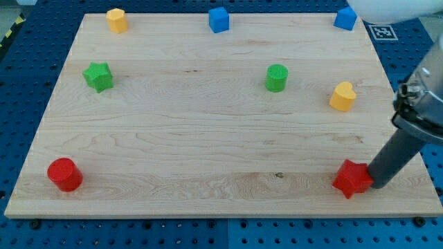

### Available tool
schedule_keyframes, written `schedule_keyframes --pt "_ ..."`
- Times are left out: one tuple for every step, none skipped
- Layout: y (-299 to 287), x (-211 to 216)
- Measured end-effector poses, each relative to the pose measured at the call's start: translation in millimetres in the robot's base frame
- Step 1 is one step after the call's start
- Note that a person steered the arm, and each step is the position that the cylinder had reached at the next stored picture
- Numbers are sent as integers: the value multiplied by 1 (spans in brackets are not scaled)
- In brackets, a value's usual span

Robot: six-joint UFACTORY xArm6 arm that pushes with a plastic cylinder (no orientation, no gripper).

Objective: Push the red star towards the left of the board

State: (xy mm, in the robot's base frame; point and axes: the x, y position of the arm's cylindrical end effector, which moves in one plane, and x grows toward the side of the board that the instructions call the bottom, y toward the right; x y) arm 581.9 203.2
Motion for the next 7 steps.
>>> schedule_keyframes --pt "-23 0" --pt "-42 5" --pt "-60 14" --pt "-80 21" --pt "-96 22" --pt "-111 22" --pt "-116 22"
